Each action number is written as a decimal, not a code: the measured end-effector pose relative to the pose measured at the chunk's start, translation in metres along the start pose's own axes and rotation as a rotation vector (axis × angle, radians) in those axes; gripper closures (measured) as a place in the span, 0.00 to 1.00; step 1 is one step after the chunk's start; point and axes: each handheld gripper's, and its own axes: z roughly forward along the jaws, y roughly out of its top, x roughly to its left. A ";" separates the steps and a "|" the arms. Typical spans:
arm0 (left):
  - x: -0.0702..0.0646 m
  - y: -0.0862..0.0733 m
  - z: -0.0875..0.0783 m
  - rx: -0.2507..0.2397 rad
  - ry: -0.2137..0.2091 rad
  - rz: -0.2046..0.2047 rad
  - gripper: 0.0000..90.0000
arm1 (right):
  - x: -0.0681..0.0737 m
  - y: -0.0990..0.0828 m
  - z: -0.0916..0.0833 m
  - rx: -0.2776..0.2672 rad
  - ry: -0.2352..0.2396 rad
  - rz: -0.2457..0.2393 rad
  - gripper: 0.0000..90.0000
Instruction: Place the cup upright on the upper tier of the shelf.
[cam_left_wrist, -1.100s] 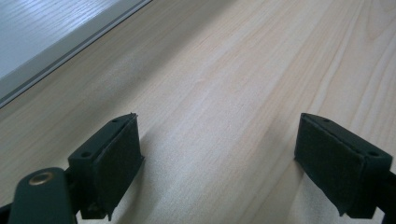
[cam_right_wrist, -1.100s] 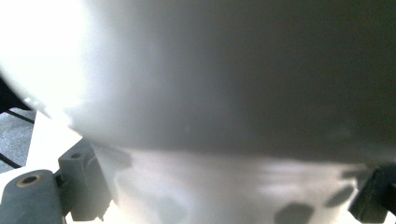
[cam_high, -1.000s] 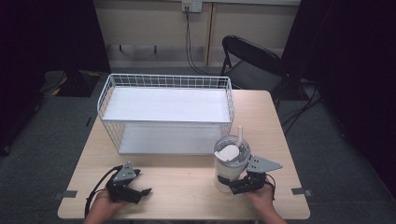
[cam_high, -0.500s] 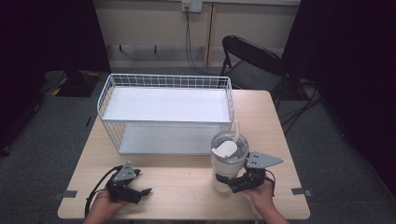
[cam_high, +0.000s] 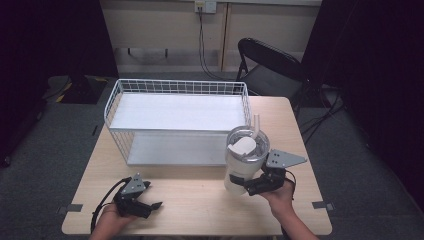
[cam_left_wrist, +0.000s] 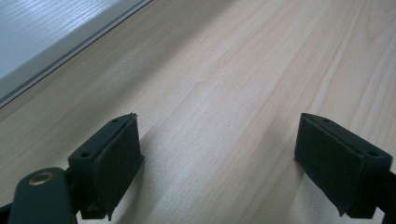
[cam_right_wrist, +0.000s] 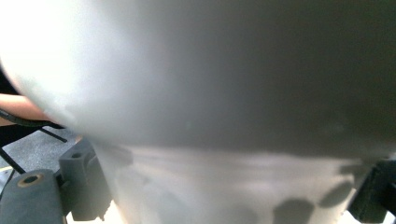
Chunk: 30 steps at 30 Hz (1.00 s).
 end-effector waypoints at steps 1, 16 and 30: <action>0.000 0.000 0.000 0.000 0.000 0.000 0.15 | 0.000 0.003 0.001 0.003 0.003 0.000 0.11; 0.000 0.000 0.000 0.000 0.000 0.000 0.15 | -0.001 0.030 0.016 0.041 0.041 -0.021 0.11; 0.000 0.000 0.000 0.000 0.000 0.000 0.15 | -0.003 0.056 0.028 0.041 0.075 -0.027 0.11</action>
